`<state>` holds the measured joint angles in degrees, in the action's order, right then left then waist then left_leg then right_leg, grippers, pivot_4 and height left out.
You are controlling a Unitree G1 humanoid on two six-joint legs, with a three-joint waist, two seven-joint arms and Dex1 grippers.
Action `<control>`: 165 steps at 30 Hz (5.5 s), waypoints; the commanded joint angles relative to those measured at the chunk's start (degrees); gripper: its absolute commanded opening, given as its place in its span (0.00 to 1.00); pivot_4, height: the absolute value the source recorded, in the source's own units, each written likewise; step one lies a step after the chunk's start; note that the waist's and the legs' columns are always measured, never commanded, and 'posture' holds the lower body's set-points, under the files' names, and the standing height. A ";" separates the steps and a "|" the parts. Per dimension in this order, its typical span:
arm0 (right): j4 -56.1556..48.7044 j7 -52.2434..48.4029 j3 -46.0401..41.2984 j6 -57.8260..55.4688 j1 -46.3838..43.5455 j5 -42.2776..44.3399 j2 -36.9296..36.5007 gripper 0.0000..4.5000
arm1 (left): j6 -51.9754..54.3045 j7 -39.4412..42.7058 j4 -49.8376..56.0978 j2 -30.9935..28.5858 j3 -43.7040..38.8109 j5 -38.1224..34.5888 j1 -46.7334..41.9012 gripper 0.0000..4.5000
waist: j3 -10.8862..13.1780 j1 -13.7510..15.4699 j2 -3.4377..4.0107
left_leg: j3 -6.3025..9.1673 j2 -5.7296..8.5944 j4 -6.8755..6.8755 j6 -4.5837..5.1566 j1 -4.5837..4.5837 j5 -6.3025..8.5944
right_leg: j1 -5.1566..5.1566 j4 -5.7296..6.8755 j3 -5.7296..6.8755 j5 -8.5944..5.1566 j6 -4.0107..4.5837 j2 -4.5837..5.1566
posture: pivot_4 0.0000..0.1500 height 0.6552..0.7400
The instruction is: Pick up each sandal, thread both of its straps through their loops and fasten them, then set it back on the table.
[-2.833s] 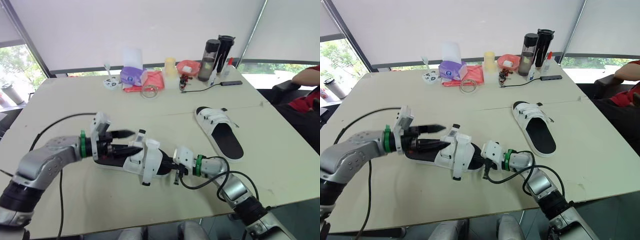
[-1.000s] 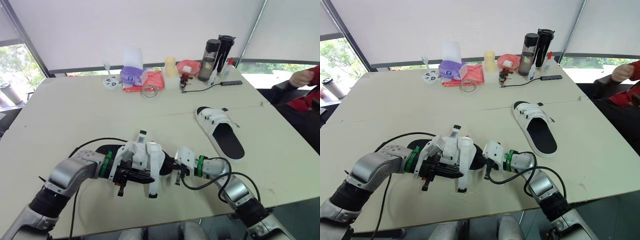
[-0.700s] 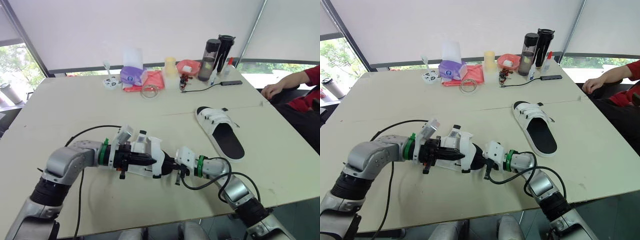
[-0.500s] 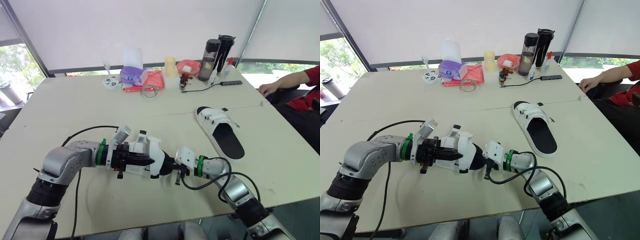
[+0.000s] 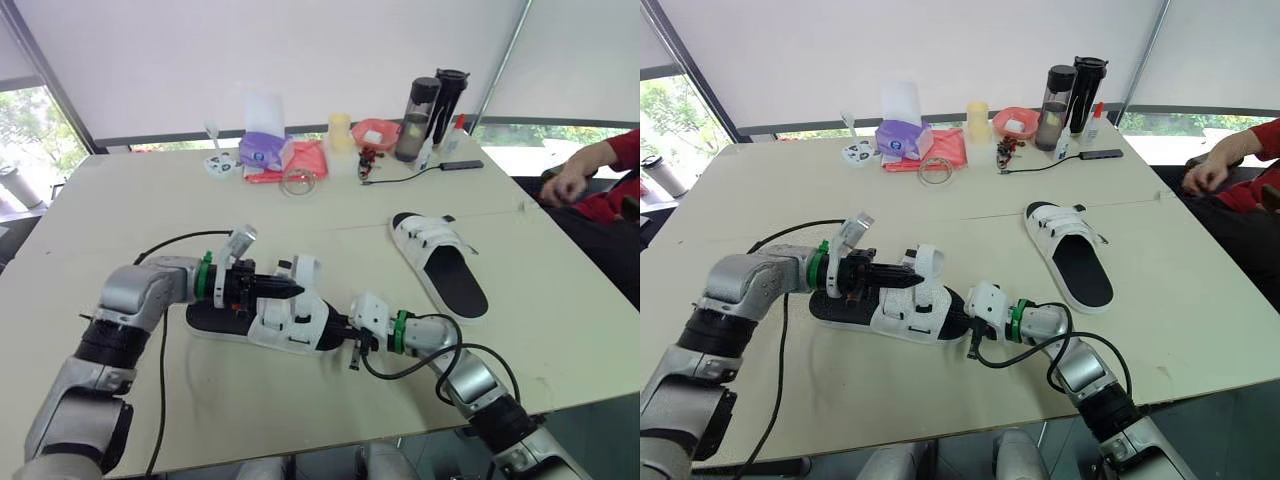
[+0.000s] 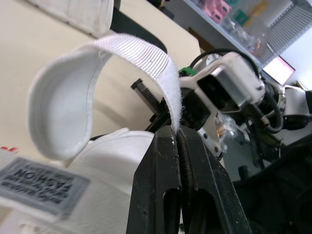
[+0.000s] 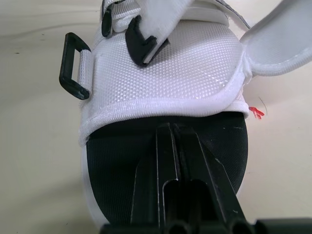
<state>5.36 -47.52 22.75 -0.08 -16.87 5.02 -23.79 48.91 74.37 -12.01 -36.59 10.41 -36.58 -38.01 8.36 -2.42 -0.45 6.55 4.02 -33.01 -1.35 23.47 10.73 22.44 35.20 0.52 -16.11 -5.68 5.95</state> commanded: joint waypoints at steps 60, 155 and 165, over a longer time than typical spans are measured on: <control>8.29 2.84 1.96 -6.55 4.28 -6.36 -2.32 0.00 | 0.70 13.15 -2.10 0.45 2.40 5.51 -3.33 0.02 | 0.04 0.10 -0.06 | 0.02 0.00 0.00 -0.01 0.00 0.01 | -0.01 0.00 0.00 0.00 -0.01 0.01 | 1.00 1.00; 11.07 2.35 2.78 -5.27 2.54 -6.46 -1.94 0.00 | -9.26 -7.88 24.76 -2.94 -3.75 5.54 27.34 0.76 | 0.14 0.04 0.28 | 0.03 -0.04 0.05 -0.03 0.20 0.07 | 0.19 -0.71 -0.02 0.03 0.05 0.02 | 1.00 1.00; 10.96 2.29 2.67 -5.11 2.80 -6.67 -2.15 0.00 | -6.40 -10.38 24.66 0.99 -5.22 2.06 25.48 0.76 | 0.11 0.20 0.30 | 0.03 -0.04 0.05 -0.03 0.26 0.07 | 0.11 -0.87 0.00 0.04 0.06 0.01 | 1.00 1.00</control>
<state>5.87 -46.43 22.61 0.03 -17.16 4.73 -24.05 42.33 65.78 12.04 -36.10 7.21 -33.33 -10.53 8.47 -2.22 -0.15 6.58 3.98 -32.97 -1.38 23.76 10.80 22.56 34.32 0.53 -16.07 -5.62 5.96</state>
